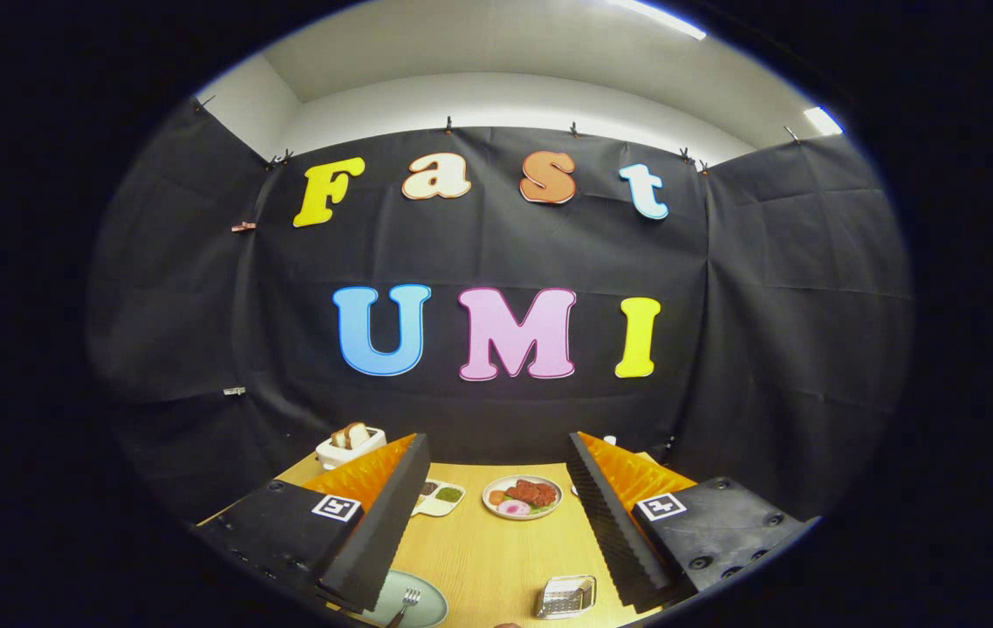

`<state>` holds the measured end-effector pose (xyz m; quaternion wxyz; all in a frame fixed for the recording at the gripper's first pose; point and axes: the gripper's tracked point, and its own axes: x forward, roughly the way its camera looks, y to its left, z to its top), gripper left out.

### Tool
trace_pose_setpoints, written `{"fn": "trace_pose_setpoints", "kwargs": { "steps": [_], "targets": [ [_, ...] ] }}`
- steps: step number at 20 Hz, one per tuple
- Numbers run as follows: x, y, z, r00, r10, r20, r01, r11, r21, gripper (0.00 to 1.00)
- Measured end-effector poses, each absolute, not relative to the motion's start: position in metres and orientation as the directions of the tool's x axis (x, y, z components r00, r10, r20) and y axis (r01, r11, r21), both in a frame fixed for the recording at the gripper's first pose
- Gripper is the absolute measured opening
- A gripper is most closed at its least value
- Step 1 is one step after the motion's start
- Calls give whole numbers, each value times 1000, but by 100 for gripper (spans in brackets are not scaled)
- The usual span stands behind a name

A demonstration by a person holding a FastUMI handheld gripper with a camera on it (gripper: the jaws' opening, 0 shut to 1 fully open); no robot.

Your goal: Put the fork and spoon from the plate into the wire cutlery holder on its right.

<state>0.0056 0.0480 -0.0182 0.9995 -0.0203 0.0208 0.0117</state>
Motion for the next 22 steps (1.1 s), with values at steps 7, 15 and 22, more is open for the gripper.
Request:
{"fn": "trace_pose_setpoints", "kwargs": {
  "steps": [7, 15, 22],
  "targets": [
    [7, 56, -38, 995, 27, -93, -33, 998, -55, 98],
    [5, 108, -142, 892, 144, -427, -157, 988, 5, 98],
    [-30, 151, -285, 614, 184, -768, -179, 980, 91, 99]
  ]
}}
